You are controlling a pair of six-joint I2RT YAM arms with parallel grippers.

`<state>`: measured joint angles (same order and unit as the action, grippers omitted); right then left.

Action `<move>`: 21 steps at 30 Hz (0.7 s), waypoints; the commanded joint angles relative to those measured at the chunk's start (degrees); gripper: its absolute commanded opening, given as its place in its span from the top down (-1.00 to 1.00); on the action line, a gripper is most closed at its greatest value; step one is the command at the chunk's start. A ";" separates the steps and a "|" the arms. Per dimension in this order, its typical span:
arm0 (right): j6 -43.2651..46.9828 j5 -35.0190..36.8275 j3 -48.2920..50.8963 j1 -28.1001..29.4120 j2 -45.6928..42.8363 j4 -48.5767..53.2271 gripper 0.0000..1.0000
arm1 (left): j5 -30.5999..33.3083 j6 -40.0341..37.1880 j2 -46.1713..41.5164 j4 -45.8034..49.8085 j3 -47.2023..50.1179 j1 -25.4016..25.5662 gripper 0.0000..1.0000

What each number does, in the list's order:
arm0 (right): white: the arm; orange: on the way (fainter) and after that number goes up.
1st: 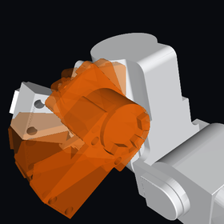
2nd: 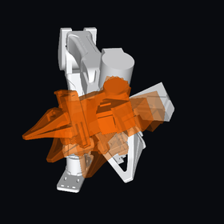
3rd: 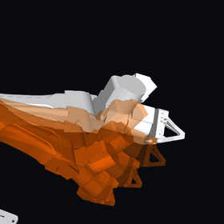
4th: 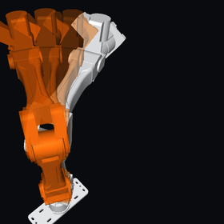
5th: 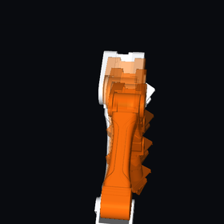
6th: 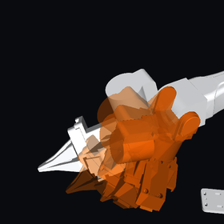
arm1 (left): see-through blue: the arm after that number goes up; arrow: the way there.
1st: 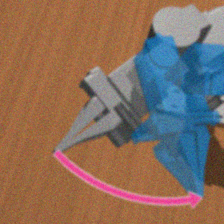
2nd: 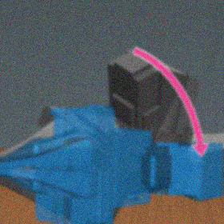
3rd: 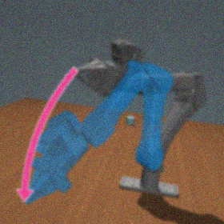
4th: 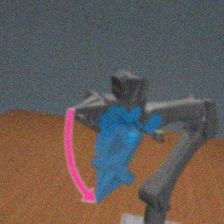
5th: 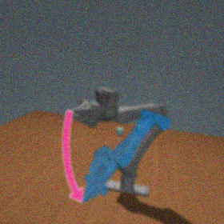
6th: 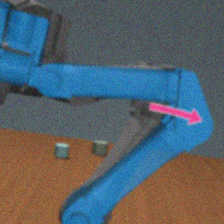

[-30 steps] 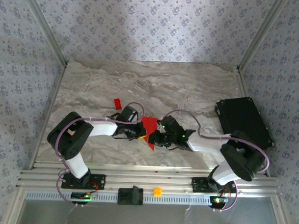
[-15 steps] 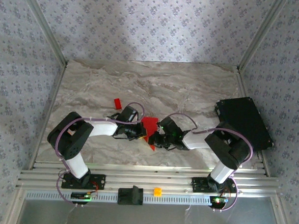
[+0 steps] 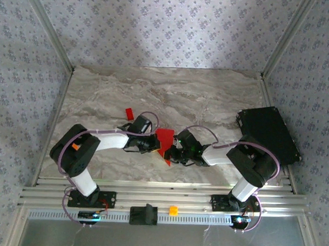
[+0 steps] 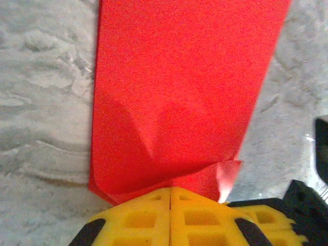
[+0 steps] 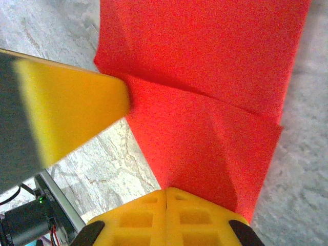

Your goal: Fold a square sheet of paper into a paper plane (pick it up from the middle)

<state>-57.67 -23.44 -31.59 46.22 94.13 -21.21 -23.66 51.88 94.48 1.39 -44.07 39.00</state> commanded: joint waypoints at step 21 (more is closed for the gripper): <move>-1.03 1.58 2.58 0.06 4.02 6.62 0.94 | -2.08 3.98 3.08 -8.31 5.84 -4.72 0.90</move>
<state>-58.24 -23.88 -31.59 46.15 94.96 -22.57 -27.09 57.04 95.88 -6.44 -39.29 37.32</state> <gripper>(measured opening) 0.053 0.050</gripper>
